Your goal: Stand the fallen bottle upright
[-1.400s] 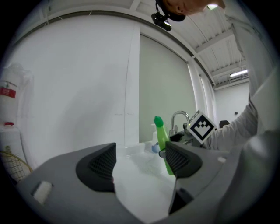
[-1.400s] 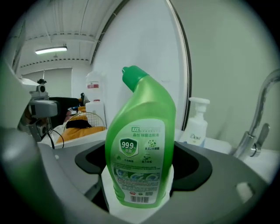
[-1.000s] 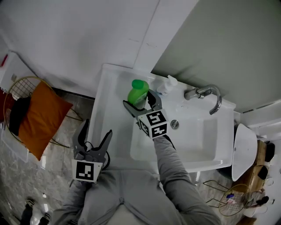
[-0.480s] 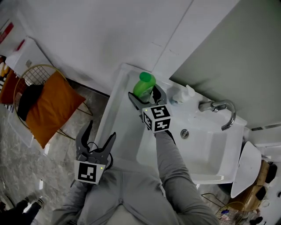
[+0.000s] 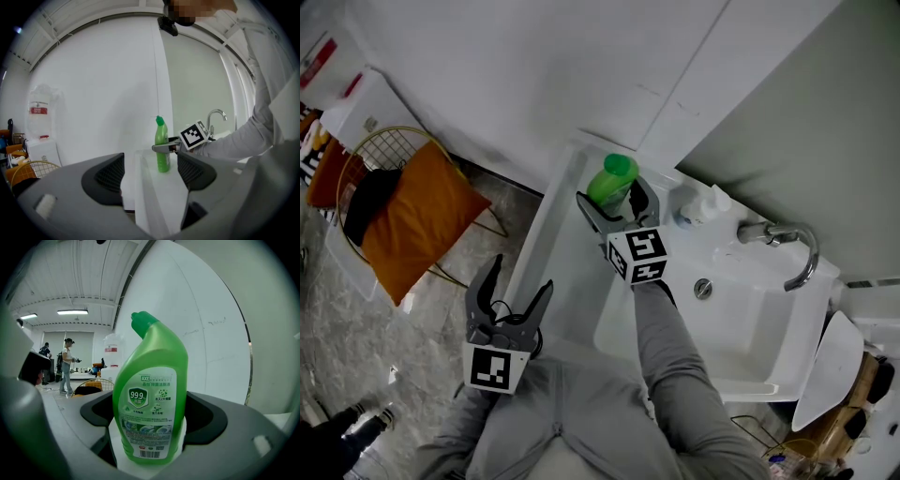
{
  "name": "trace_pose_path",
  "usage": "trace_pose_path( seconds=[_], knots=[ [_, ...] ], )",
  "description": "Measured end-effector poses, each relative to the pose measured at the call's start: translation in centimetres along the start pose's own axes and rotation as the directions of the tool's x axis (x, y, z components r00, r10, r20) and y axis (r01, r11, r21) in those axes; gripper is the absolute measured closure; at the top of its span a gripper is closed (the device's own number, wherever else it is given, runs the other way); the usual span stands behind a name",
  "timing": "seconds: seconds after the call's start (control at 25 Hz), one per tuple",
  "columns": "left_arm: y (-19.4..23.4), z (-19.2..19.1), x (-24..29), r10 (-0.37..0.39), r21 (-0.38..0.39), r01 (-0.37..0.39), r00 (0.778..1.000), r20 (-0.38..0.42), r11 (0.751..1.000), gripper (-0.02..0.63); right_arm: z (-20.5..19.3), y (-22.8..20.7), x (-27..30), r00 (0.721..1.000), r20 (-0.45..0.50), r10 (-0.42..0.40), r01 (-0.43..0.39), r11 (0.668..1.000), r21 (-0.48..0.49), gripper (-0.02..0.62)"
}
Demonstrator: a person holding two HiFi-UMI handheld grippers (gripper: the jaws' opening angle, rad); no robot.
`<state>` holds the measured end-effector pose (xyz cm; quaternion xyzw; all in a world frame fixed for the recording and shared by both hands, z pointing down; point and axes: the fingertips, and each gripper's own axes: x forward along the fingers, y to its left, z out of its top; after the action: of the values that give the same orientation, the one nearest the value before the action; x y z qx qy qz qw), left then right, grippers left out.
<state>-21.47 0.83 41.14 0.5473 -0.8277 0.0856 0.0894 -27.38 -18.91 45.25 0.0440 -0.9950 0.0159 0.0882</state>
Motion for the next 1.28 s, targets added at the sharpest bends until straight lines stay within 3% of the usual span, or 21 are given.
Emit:
trace_pose_path(
  seconds=[0.36,1.28],
  knots=[
    [-1.4,0.2,1.3,-0.043,0.016,0.043,0.999,-0.008,0.999,0.224,-0.1,0.8,-1.0,0.998,0.062,0.015,-0.012,0.998,-0.056,0.161],
    [-2.4,1.0,1.1,-0.081,0.033,0.080,0.996,0.023,0.996,0.224,0.9,0.8,-1.6,0.998,0.053,0.026,-0.022,0.996,-0.087,0.161]
  ],
)
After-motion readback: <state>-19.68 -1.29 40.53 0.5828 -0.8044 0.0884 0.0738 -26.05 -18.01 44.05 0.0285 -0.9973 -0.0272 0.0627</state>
